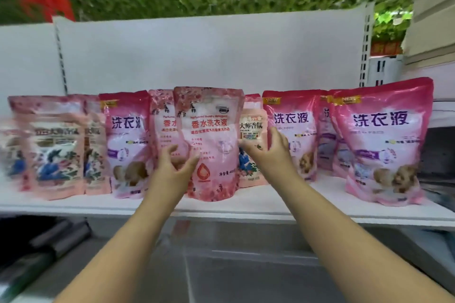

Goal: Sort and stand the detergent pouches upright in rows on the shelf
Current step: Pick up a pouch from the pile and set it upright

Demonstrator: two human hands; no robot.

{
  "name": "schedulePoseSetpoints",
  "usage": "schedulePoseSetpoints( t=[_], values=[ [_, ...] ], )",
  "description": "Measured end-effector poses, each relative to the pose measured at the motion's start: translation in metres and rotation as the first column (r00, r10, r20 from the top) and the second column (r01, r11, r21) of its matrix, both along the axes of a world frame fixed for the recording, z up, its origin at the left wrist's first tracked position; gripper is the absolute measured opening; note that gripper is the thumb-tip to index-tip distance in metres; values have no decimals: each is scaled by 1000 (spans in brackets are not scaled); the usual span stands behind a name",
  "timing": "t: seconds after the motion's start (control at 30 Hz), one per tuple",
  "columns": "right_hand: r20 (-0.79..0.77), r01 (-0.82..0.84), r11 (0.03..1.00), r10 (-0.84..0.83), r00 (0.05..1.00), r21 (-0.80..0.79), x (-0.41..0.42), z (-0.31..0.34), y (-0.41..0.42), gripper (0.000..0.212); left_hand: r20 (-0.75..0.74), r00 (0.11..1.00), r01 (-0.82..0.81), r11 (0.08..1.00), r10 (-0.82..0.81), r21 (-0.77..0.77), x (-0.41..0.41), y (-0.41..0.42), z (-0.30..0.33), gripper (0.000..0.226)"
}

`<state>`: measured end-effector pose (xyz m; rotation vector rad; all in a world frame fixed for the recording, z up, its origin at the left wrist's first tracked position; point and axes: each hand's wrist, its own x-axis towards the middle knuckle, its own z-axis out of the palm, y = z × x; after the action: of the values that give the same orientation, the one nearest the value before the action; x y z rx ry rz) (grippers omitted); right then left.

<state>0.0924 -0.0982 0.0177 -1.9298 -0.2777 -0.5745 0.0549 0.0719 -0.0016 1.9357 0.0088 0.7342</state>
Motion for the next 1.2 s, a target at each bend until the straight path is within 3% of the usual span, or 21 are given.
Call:
schedulePoseSetpoints(
  t=[0.13,0.27,0.37,0.43,0.5,0.6,0.73,0.87,1.0,1.07,1.13,1.2],
  values=[
    [21,-84,995,86,996,-58,8,14,42,92,39,993,-112,986,108,120,-1,13,9,44],
    [-76,-50,997,45,996,-62,17,7,65,111,164,913,-379,925,372,14,-2,62,22,49],
    [-143,-32,997,42,989,70,20,-12,70,113,-21,883,-468,884,468,7,2,86,19,73],
    [-177,-54,986,82,981,157,23,-20,73,113,-180,864,-462,883,470,86,8,91,13,95],
    [-162,-24,985,52,985,171,29,-23,74,111,-219,853,-464,881,473,92,14,96,7,106],
    [-115,58,992,-45,992,115,34,-23,76,108,-150,870,-476,879,470,-6,23,102,-2,102],
    [-58,107,994,-104,993,39,39,-19,74,108,-12,871,-491,868,491,-74,22,102,-10,80],
    [-34,132,991,-132,991,10,40,-22,73,107,75,904,-407,901,421,-150,3,85,-14,55],
    [-35,157,987,-156,987,17,37,-18,73,105,188,920,-303,929,343,-214,-17,62,-26,85],
    [53,161,985,-165,985,68,28,-17,76,101,217,920,-284,936,327,-207,-24,49,-29,74],
    [208,102,990,-121,971,99,8,-18,78,104,210,940,-230,956,267,-184,-28,35,-32,73],
    [284,-170,978,129,950,121,-19,-21,78,104,146,972,-157,970,185,-185,-32,22,-32,85]
  ],
)
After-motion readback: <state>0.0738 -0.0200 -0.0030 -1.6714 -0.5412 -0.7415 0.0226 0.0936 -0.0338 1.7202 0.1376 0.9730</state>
